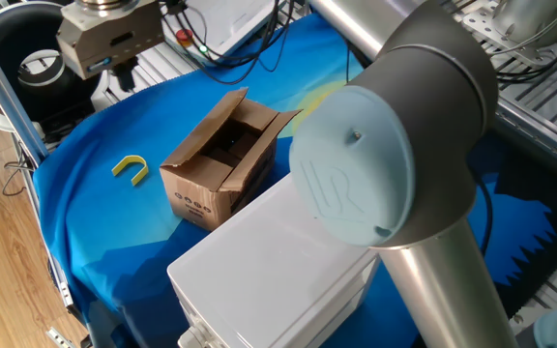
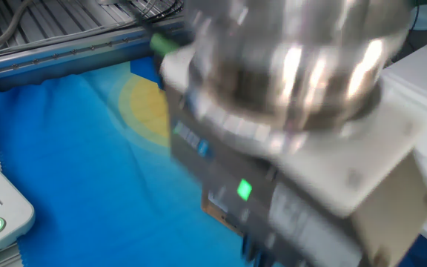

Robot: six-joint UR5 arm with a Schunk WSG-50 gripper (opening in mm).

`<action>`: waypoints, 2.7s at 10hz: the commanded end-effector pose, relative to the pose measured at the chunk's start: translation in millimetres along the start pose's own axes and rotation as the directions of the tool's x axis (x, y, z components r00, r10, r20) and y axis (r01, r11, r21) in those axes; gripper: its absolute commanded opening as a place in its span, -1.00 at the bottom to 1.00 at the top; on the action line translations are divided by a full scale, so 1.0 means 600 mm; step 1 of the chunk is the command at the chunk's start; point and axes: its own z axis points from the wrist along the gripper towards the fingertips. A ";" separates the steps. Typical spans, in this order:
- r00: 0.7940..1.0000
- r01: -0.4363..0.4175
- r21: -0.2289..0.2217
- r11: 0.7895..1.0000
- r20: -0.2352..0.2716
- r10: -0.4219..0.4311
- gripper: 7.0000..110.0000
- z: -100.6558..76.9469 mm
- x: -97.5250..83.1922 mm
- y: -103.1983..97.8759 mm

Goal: Cover the box

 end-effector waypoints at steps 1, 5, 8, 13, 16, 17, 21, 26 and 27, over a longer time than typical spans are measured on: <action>1.000 -0.006 -0.011 1.000 0.008 0.006 -1.00 0.006 -0.012 0.007; 0.995 0.075 0.035 0.997 -0.068 -0.072 -1.00 -0.061 0.084 -0.043; 0.995 0.086 0.025 0.996 -0.061 -0.084 -1.00 -0.068 0.095 -0.058; 0.992 0.118 0.021 0.993 -0.057 -0.117 -1.00 -0.050 0.104 -0.065; 0.984 0.167 0.036 0.985 -0.075 -0.164 -1.00 -0.060 0.190 -0.108; 0.982 0.176 0.036 0.984 -0.071 -0.173 -1.00 -0.050 0.209 -0.118; 0.975 0.221 0.064 0.973 -0.009 -0.221 -1.00 0.010 0.241 -0.177; 0.978 0.209 0.061 0.976 -0.020 -0.208 -1.00 -0.003 0.257 -0.174; 0.979 0.204 0.071 0.976 -0.035 -0.202 -1.00 -0.013 0.248 -0.169</action>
